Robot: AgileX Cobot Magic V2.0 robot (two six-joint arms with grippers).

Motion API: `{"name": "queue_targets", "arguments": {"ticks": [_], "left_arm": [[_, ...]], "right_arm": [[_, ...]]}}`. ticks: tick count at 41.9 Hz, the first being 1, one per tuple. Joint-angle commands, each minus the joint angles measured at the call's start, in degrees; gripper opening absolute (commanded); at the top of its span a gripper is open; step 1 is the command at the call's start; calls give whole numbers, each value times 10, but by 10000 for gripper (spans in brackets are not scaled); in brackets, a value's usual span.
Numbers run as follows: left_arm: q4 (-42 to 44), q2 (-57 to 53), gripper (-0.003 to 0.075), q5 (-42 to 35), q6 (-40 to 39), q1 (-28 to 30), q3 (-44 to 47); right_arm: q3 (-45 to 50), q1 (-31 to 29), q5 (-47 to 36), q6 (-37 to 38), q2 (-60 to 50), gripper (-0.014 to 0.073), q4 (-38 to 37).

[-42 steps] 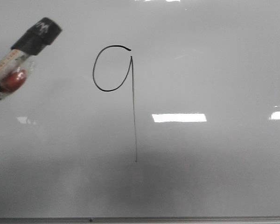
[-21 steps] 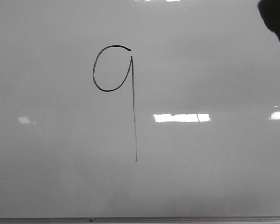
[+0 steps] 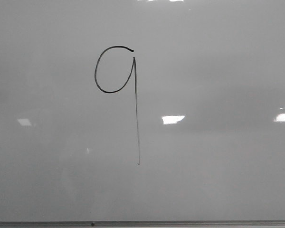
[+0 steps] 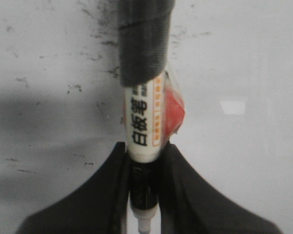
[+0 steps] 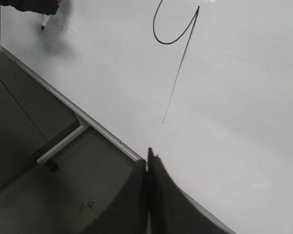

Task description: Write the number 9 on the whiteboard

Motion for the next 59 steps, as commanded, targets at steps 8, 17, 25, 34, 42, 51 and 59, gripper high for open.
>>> {"name": "queue_targets", "arguments": {"ticks": [8, 17, 25, 34, 42, 51, 59], "left_arm": [[-9, 19, -13, -52, -7, 0, -30], [-9, 19, 59, -54, -7, 0, -30], [-9, 19, 94, -58, -7, 0, -30], [-9, 19, 148, -58, -7, 0, -30], [-9, 19, 197, -58, -7, 0, -30], [-9, 19, 205, -58, -7, 0, -30], [-9, 19, 329, -62, -7, 0, -30]], "right_arm": [[-15, -4, -23, -1, -3, -67, 21], [-15, -4, -24, -1, -3, -67, 21], [-15, -4, -24, -1, -3, -67, 21], [-15, -4, -24, -1, -3, -67, 21], [-15, -4, -23, -1, -3, -67, 21], [-15, -4, -22, -1, -3, -67, 21], [-15, -4, -22, -1, -3, -67, 21]]}}
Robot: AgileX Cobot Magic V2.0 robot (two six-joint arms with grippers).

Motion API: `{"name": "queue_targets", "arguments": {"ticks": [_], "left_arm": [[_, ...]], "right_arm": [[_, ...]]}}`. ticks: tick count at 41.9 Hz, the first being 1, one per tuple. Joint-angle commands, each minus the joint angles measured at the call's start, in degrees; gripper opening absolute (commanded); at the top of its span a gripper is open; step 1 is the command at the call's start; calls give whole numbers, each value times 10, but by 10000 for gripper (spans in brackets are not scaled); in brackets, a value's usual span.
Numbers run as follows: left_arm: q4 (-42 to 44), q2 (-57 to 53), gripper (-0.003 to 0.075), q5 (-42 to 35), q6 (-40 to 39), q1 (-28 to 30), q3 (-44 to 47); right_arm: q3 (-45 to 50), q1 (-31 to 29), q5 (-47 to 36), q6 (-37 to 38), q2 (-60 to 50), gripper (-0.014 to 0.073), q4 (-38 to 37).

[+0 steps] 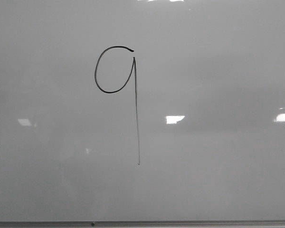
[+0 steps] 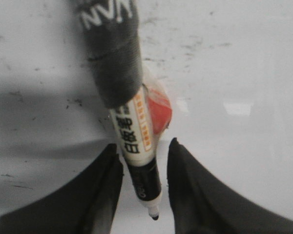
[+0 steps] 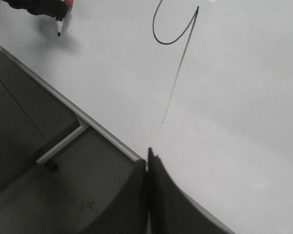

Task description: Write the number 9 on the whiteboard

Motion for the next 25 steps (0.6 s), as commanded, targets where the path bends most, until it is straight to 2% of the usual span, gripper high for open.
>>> {"name": "queue_targets", "arguments": {"ticks": [1, 6, 12, 15, 25], "left_arm": [[-8, -14, 349, -41, -7, 0, -18], [-8, -14, 433, -44, -7, 0, -18], [0, -44, 447, -33, -7, 0, -18], [12, -94, 419, -15, -6, 0, -17], [2, -364, 216, -1, -6, 0, 71]], "right_arm": [[-15, -3, -21, -2, -3, -67, 21], [-15, -3, -21, -2, -3, -67, 21], [-15, -3, -21, -2, -3, -67, 21], [-15, -3, -21, -2, -3, -67, 21], [-15, -3, -21, -2, -3, -67, 21]]}}
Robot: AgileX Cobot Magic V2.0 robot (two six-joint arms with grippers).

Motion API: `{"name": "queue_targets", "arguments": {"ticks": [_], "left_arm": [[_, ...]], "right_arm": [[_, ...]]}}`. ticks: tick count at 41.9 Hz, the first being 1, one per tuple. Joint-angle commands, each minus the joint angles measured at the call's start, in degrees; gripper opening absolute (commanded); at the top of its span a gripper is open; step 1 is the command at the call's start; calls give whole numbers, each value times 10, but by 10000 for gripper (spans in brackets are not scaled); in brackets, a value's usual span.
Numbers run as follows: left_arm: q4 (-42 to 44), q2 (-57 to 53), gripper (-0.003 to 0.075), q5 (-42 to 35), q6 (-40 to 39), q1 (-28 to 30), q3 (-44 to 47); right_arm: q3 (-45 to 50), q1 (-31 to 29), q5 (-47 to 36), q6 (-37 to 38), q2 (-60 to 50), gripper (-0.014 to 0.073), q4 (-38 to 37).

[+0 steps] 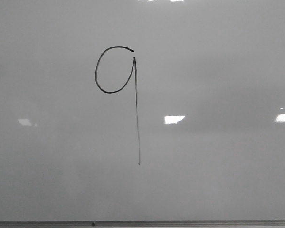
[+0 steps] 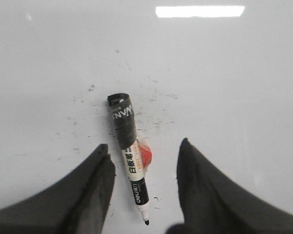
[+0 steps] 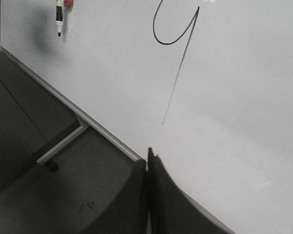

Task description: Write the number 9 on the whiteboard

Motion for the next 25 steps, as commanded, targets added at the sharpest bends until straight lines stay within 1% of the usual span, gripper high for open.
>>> {"name": "queue_targets", "arguments": {"ticks": [1, 7, 13, 18, 25], "left_arm": [[-12, -93, 206, -29, -6, 0, 23], [-16, -227, 106, -24, -6, 0, 81], [-16, -351, -20, -7, -6, 0, 115], [-19, -423, -19, 2, -6, 0, 116], [-19, -461, -19, 2, -6, 0, 116]], "right_arm": [[-15, -3, -21, -2, -3, -67, 20], [-15, -3, -21, -2, -3, -67, 20], [-15, -3, -21, -2, -3, -67, 20], [-15, -3, -21, -2, -3, -67, 20], [-15, -3, -21, -2, -3, -67, 20]]}}
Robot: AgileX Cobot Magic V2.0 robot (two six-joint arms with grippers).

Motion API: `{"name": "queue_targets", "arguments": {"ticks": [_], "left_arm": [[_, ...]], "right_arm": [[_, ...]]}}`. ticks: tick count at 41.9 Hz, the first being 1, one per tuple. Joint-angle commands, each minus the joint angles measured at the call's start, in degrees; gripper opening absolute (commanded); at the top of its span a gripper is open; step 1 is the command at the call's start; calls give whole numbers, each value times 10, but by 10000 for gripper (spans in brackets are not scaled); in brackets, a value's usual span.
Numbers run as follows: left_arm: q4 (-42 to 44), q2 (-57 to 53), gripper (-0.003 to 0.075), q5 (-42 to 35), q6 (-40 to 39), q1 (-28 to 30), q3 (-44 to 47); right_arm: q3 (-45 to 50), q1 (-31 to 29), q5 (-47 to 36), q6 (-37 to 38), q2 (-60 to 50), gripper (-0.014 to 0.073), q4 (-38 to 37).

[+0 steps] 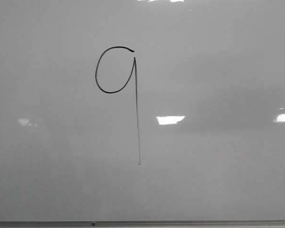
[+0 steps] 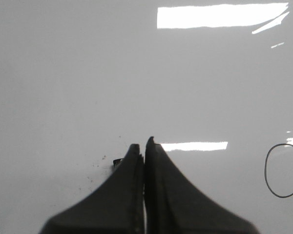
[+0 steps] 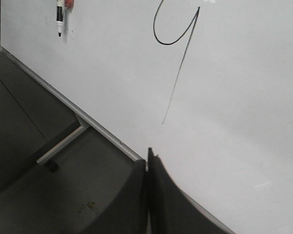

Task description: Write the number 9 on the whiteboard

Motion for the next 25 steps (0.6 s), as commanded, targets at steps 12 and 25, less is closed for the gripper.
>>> {"name": "queue_targets", "arguments": {"ticks": [12, 25], "left_arm": [[-10, -3, -19, -39, -6, 0, -14], [51, -10, -19, -59, -36, 0, 15]], "right_arm": [[-15, -3, -21, -2, -3, -67, 20], [-15, -3, -21, -2, -3, -67, 20]]}}
